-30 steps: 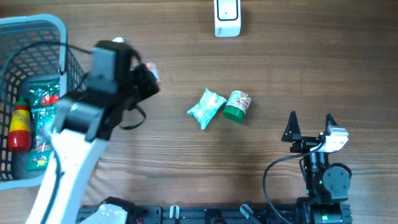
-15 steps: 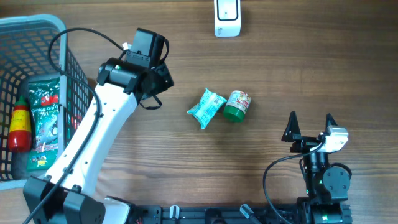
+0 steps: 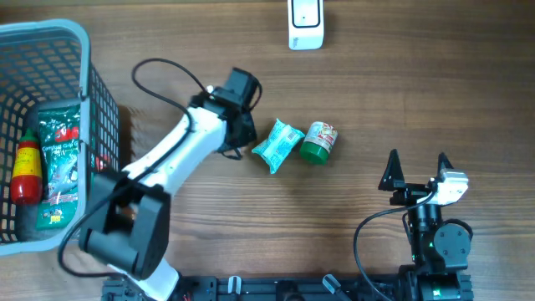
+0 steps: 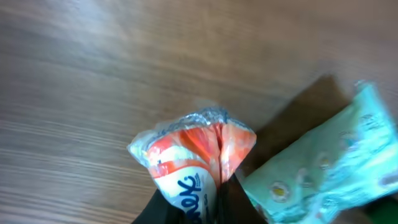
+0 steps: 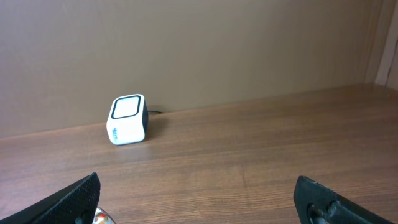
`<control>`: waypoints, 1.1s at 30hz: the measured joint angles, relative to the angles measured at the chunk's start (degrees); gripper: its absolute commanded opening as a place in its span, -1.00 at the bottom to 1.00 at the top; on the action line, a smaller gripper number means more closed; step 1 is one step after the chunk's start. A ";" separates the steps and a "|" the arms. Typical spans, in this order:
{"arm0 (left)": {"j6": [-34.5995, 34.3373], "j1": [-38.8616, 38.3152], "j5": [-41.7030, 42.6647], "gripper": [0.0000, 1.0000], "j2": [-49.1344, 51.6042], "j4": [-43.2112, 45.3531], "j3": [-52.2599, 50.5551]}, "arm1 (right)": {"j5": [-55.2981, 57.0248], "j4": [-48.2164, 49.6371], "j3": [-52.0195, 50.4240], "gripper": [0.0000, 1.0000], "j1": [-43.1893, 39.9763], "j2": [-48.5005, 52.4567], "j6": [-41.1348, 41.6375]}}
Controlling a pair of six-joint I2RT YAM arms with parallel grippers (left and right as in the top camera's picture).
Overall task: Scan the item barcode
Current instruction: 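Carry the orange-white packet with the left gripper and drop it on the table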
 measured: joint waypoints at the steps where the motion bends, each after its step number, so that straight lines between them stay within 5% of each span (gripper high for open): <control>1: -0.02 -0.50 0.44 -0.91 0.79 0.76 -1.14 | 0.00 0.00 0.00 0.99 0.00 0.00 -0.02; 2: 0.00 -0.83 1.22 -0.81 1.42 1.09 -2.03 | 0.00 0.00 0.00 0.99 0.00 0.00 -0.02; 5: 0.20 -1.57 3.74 0.15 1.99 1.20 -3.58 | 0.00 0.00 0.00 0.99 0.00 0.00 0.00; 6: 0.17 -1.86 4.61 0.68 1.99 1.22 -3.63 | 0.00 0.00 0.00 1.00 0.00 0.00 -0.02; 8: 0.33 -2.21 6.27 0.99 1.99 1.25 -3.63 | 0.00 0.00 0.00 0.99 0.00 0.00 -0.02; 15: 0.24 -2.23 10.08 1.00 0.04 -6.38 3.48 | 0.00 0.00 0.00 0.99 0.00 0.00 -0.02; 24: 0.57 4.57 1.97 1.00 -18.32 -11.82 12.46 | 0.00 0.00 0.00 0.99 0.00 0.00 -0.02; 33: 16.35 18.84 -8.52 1.00 -35.50 0.50 12.52 | 0.00 0.02 0.00 1.00 0.00 0.00 -0.02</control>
